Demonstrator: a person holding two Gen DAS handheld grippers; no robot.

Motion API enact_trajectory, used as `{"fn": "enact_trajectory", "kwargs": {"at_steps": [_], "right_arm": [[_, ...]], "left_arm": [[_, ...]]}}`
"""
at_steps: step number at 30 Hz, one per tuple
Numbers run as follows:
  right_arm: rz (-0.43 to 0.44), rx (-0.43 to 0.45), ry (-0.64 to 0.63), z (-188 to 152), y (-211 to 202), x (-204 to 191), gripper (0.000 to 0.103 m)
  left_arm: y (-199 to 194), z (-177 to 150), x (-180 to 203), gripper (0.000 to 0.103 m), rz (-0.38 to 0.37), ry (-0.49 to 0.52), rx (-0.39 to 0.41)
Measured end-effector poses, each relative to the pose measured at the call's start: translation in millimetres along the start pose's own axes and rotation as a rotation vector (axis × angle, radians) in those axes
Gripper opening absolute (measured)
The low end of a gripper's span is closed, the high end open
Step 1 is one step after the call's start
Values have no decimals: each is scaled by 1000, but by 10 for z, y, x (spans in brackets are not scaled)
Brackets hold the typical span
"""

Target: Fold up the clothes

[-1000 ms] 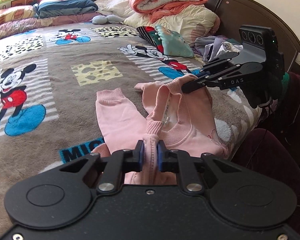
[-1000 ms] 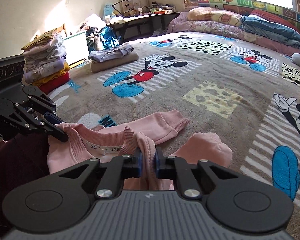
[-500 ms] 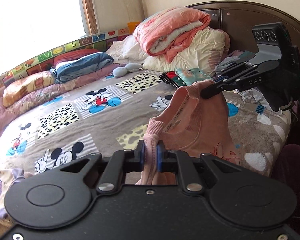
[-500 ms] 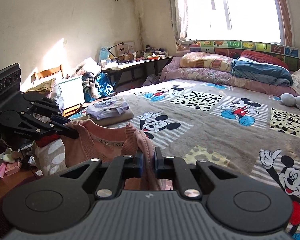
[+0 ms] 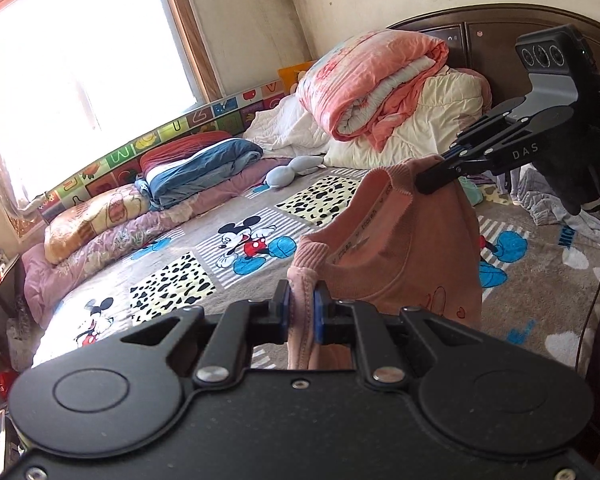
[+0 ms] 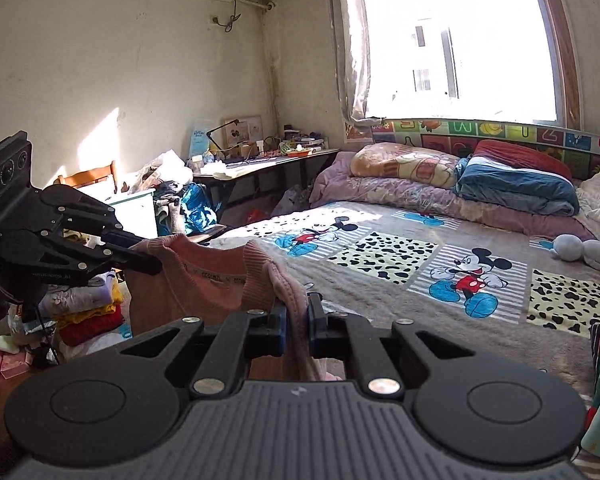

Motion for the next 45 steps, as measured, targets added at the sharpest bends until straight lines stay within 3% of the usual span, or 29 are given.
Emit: {"fn": "enact_trajectory", "kwargs": {"at_steps": [9,20,27,30,35,45], "right_arm": [[-46,-1,17,308,421,337,11],[-161,25,41,553,1119,915,11],[-299,109,-16,794,1524,1301,11],[-339,136,-65,796,1611,1362,11],[-292,58,-179,385,1685,1226,11],[-106,-242,-445,-1100,1321,132,11]], "left_arm": [[405,259,-431,9,64,11,-6],[1335,556,-1017,9,226,78,-26],[1718,770,-1247,9,360,111,60],[1780,635,-1150,9,355,132,70],[1694,91,-693,9,286,271,23],[1108,-1055,430,9,72,443,-83]]}}
Point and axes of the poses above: each gripper's, at about its wrist camera, not at the fingertips, and y roughly the way its jaws point, x to its right, z to its top, the point moved 9 cm from there along y, roughly the way its jaws point
